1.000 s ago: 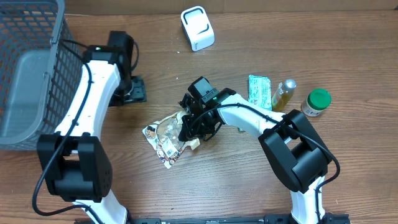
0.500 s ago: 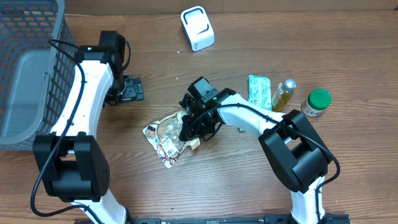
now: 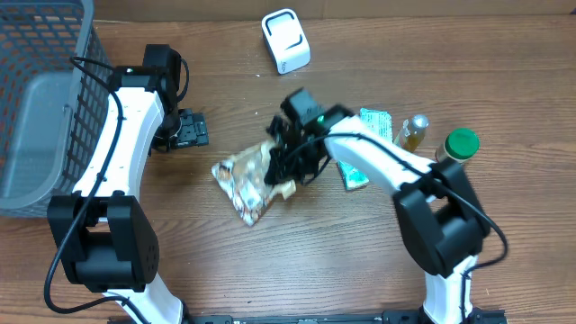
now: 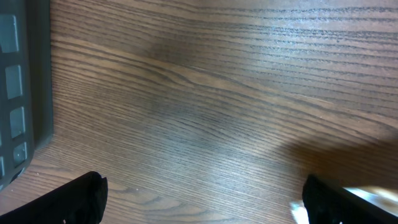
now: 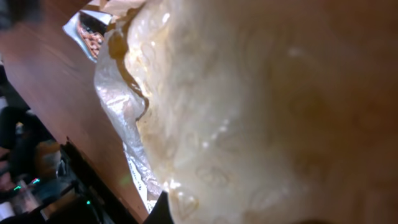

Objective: Scan the item barcode

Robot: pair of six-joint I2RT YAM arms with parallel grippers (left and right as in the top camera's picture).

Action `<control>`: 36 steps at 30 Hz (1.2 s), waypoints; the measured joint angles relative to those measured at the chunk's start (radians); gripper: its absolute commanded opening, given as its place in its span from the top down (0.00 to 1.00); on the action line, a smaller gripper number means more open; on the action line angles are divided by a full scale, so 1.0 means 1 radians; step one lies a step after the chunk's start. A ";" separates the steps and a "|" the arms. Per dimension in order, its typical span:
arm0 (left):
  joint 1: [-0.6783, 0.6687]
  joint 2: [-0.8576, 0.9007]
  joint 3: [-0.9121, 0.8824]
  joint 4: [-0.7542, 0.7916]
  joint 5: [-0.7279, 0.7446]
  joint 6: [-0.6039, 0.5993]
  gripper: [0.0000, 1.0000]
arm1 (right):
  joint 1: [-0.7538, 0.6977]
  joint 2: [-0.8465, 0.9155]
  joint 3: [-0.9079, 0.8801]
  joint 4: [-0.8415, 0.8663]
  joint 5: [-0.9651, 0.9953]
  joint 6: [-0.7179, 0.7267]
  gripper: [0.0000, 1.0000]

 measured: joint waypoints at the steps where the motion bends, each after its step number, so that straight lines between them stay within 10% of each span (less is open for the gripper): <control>1: 0.000 0.000 0.000 0.000 0.000 0.000 0.00 | -0.004 -0.016 0.035 -0.031 0.022 -0.019 0.96; 10: 0.000 0.000 0.000 0.000 0.000 0.000 0.00 | -0.003 -0.120 0.396 -0.218 0.336 -0.216 0.96; 36: 0.000 0.000 0.000 0.000 0.000 0.000 0.00 | -0.003 0.071 0.426 0.359 0.860 -0.764 0.96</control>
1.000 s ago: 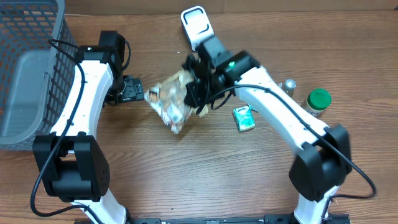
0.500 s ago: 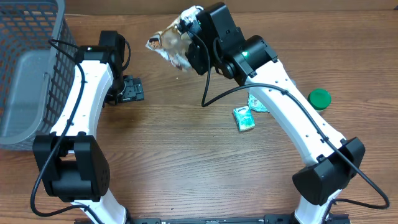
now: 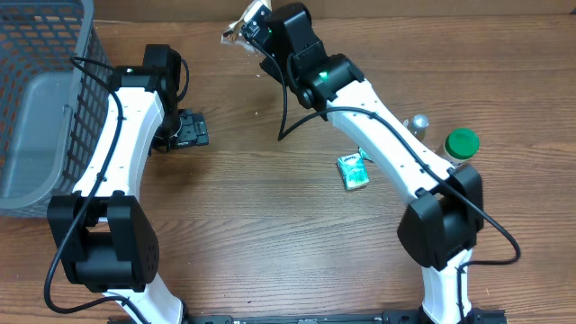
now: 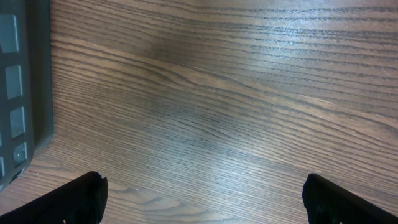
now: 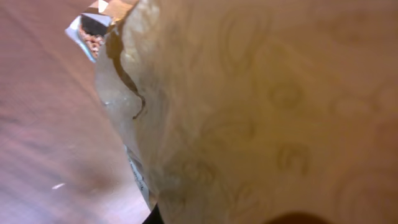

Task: Scan the item barcode
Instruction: 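Lift the mushroom bag with the right gripper up to the white scanner, then hold the mushroom bag against the white scanner with the right gripper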

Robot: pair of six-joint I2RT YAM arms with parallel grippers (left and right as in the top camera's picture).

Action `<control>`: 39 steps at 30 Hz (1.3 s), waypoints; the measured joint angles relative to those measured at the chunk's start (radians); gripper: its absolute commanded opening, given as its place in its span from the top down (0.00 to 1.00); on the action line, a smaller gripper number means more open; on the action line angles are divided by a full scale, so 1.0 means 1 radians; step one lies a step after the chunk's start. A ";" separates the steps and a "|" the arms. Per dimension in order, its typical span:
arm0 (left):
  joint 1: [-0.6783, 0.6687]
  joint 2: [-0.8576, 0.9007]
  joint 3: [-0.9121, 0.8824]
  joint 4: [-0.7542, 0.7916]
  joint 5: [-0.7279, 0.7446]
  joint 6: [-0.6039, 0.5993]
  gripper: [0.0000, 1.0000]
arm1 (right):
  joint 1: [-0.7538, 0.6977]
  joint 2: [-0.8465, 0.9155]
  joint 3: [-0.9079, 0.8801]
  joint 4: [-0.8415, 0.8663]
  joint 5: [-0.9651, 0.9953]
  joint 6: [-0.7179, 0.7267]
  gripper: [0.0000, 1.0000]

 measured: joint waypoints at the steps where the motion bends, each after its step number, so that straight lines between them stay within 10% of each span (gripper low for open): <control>1: 0.000 0.000 0.000 0.000 0.000 0.000 0.00 | 0.000 0.013 0.000 0.026 0.016 -0.014 0.96; 27: 0.000 0.000 0.000 0.000 0.000 0.000 0.00 | -0.009 0.268 0.000 0.652 0.269 -0.152 0.96; 39: 0.000 0.000 0.000 0.000 0.000 0.000 0.01 | -0.056 0.291 0.000 0.643 0.194 -0.023 0.96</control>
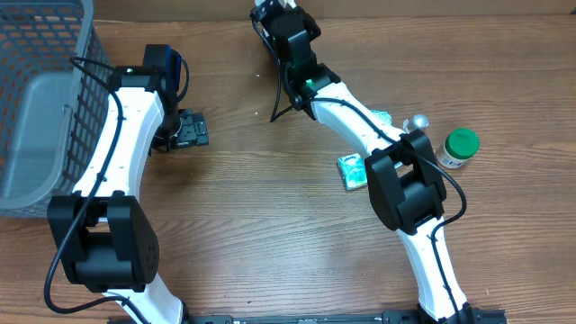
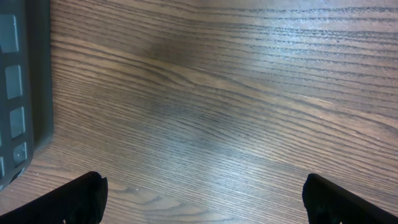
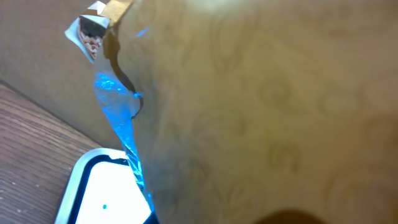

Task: Scan the item barcode
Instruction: 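Hold the mushroom bag against the white scanner with the right gripper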

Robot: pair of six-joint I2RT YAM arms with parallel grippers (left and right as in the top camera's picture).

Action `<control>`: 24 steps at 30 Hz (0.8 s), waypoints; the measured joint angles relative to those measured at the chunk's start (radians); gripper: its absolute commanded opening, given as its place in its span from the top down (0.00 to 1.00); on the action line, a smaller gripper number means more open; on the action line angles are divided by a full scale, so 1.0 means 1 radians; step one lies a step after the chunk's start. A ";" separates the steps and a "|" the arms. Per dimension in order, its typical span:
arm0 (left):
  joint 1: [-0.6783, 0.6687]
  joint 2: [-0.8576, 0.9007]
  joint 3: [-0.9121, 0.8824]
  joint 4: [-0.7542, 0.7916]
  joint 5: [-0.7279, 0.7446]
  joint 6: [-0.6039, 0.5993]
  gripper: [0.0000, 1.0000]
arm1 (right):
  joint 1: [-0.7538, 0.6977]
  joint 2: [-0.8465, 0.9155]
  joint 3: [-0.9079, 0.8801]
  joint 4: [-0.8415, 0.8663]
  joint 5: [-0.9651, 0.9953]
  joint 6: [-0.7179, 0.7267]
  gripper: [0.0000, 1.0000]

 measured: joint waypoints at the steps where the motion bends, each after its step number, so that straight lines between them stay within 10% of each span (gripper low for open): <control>1: 0.000 0.000 0.000 0.000 0.000 0.000 0.00 | -0.001 0.000 0.000 -0.016 -0.011 0.011 0.96; 24: 0.000 0.000 0.000 0.000 0.000 0.000 0.00 | -0.002 0.003 0.000 -0.142 -0.178 -0.014 0.96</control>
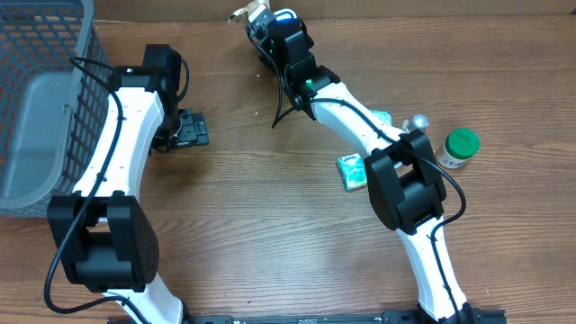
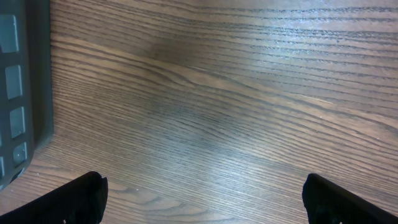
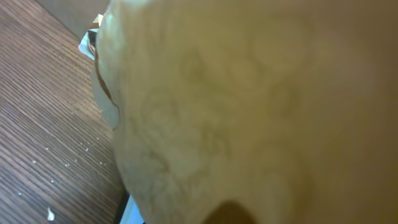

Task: Scan the item barcode
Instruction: 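Hold the mushroom bag against the white scanner with the right gripper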

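Note:
At the table's far edge my right gripper (image 1: 268, 25) is shut on the crinkly tan snack bag (image 1: 243, 13), holding it over the white barcode scanner (image 1: 286, 15), which is mostly covered by the arm. In the right wrist view the snack bag (image 3: 249, 106) fills nearly the whole picture and hides my fingers; a pale blue-white sliver of the scanner (image 3: 126, 211) peeks out below it. My left gripper (image 1: 189, 129) rests far to the left, open over bare wood, its dark fingertips (image 2: 78, 196) wide apart with nothing between them.
A grey wire basket (image 1: 40, 99) stands at the left edge. To the right lie a green packet (image 1: 353, 171), a teal packet (image 1: 378, 117), a small bottle with a silver cap (image 1: 416, 122) and a green-lidded jar (image 1: 461, 144).
The bag has turned in my right gripper: one end now sticks out to the left of it, and the blue light on the bag is gone. The left arm has not moved.
My right gripper was first on the snack bag lying mid-table. Then it held the bag up at the far edge near the scanner. Later the bag sat over the scanner's face, lit blue. Now it is still there, turned. The left gripper stayed open throughout.

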Robot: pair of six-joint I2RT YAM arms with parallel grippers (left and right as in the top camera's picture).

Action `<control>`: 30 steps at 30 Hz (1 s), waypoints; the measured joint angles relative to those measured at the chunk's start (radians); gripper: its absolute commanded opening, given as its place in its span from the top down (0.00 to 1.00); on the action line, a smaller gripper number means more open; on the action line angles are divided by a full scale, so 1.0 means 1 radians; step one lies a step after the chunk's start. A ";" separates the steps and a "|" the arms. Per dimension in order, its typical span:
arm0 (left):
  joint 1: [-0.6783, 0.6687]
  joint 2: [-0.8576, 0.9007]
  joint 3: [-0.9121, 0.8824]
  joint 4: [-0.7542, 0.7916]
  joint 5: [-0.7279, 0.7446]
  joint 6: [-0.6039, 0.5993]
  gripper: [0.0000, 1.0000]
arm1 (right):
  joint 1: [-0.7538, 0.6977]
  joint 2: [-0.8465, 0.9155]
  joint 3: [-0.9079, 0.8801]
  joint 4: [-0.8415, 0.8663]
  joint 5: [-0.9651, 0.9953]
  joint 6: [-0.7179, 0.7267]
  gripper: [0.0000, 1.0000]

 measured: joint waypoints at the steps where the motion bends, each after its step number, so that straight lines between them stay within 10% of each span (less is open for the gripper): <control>1: 0.000 0.000 0.000 0.000 0.000 0.000 0.00 | 0.000 0.001 0.000 0.010 0.005 -0.017 0.96; 30: 0.000 0.000 0.000 0.000 0.000 0.000 0.01 | -0.001 0.022 0.000 -0.072 -0.027 0.091 0.96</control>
